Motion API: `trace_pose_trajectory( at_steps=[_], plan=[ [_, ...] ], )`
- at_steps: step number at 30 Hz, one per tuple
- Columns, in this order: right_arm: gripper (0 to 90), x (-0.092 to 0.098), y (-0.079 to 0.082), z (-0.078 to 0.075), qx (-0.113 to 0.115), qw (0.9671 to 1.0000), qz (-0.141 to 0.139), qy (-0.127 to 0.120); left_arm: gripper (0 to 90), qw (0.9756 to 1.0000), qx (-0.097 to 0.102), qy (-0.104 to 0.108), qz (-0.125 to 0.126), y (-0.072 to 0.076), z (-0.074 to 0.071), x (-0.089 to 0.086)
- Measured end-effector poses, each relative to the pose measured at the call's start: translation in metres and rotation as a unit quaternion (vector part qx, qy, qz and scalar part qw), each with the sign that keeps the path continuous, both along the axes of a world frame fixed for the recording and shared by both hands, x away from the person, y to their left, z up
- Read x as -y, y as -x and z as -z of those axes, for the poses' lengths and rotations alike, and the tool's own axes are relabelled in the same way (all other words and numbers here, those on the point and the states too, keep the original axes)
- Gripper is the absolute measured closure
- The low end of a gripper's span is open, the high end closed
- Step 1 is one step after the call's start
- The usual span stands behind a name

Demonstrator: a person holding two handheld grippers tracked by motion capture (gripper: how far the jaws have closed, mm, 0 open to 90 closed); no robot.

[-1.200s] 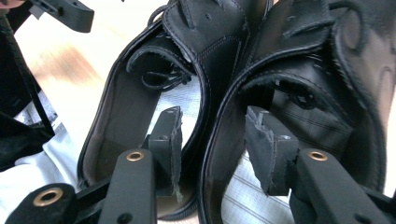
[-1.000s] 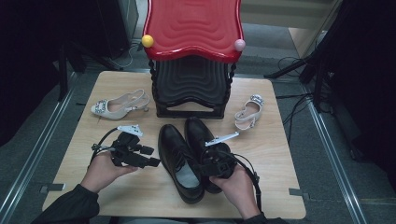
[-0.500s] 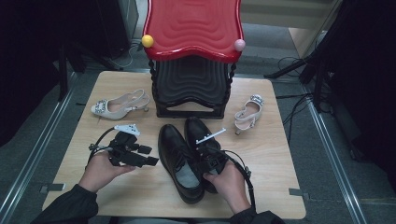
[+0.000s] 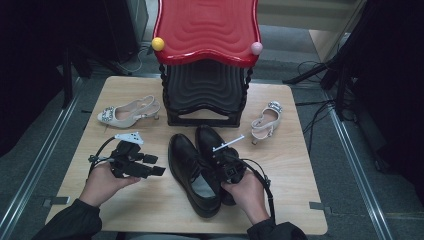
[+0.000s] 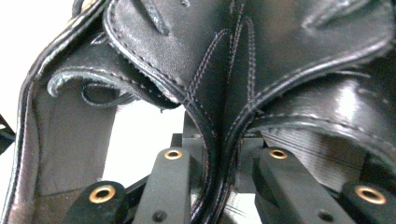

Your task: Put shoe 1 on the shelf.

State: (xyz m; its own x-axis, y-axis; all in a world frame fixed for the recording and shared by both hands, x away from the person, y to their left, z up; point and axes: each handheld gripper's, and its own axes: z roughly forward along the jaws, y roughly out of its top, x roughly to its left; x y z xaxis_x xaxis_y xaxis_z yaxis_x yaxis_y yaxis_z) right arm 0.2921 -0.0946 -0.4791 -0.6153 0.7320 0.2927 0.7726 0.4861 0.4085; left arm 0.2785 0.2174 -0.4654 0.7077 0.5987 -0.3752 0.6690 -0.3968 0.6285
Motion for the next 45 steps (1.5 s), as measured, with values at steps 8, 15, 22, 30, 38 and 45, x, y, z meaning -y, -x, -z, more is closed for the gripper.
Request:
trace_pose_trajectory(
  at_steps=[8,15,22,30,38,45],
  plan=[
    [83.0,0.011,-0.007,-0.012,-0.017,0.9998,-0.005,-0.003,37.9,1.0,-0.001,0.0,-0.009,0.002,0.001,-0.008],
    [83.0,0.022,-0.01,-0.029,-0.037,0.9969,-0.013,-0.069,37.9,0.9998,0.001,-0.003,-0.022,0.005,0.0,-0.018],
    [83.0,0.027,-0.008,-0.047,-0.039,0.9943,-0.025,-0.095,37.8,0.9994,0.006,-0.008,-0.032,0.01,-0.001,-0.027],
    [83.0,0.039,-0.008,-0.072,-0.035,0.9897,-0.026,-0.136,37.8,0.9995,0.011,-0.009,-0.03,0.012,-0.001,-0.029],
    [82.9,0.053,-0.014,-0.108,-0.004,0.9885,-0.011,-0.151,37.9,0.9995,0.014,-0.008,-0.026,0.011,-0.001,-0.025],
    [83.0,0.056,-0.04,-0.125,0.021,0.984,0.038,-0.173,38.0,0.9996,0.022,-0.005,-0.016,0.01,-0.003,-0.019]
  ],
)
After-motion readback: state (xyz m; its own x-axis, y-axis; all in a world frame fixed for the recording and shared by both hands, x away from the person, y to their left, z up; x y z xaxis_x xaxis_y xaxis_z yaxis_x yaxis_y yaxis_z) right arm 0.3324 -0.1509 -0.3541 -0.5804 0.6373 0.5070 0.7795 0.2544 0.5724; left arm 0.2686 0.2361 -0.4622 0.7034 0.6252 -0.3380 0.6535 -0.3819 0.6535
